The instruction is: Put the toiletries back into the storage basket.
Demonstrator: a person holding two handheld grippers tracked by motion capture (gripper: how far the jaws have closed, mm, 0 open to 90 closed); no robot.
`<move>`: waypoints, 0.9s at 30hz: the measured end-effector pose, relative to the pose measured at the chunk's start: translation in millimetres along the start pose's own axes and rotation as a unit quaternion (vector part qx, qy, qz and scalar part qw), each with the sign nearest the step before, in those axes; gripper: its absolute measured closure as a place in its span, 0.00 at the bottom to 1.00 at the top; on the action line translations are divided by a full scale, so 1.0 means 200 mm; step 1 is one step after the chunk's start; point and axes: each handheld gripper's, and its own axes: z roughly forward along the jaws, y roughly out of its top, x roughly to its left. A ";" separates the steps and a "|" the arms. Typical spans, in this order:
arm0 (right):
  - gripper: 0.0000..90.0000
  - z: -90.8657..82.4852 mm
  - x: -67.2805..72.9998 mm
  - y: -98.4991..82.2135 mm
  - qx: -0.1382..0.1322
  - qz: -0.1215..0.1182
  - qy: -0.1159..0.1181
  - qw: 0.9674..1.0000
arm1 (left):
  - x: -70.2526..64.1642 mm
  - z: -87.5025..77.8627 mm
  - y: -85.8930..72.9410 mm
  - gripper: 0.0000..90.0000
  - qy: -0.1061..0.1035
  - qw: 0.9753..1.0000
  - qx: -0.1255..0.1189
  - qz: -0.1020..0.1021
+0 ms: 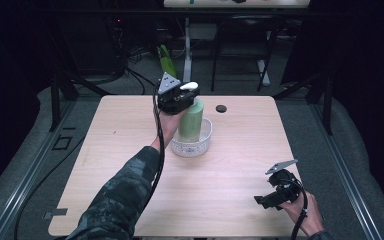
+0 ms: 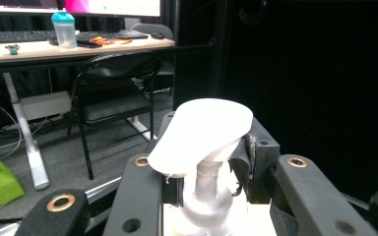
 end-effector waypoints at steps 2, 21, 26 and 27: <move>0.03 0.00 0.00 0.00 0.000 0.000 -0.001 1.000 | 0.00 0.00 -0.01 0.75 0.002 1.000 0.001 -0.001; 0.03 0.00 0.00 0.00 0.000 0.001 -0.002 1.000 | 0.00 0.03 -0.07 0.74 0.009 1.000 0.009 -0.001; 0.03 0.00 0.00 0.00 0.000 0.001 -0.002 1.000 | 0.01 0.03 -0.08 0.75 0.011 1.000 0.011 -0.003; 0.03 0.00 0.00 0.00 0.000 0.001 -0.002 1.000 | 0.01 0.03 -0.09 0.75 0.012 1.000 0.014 -0.002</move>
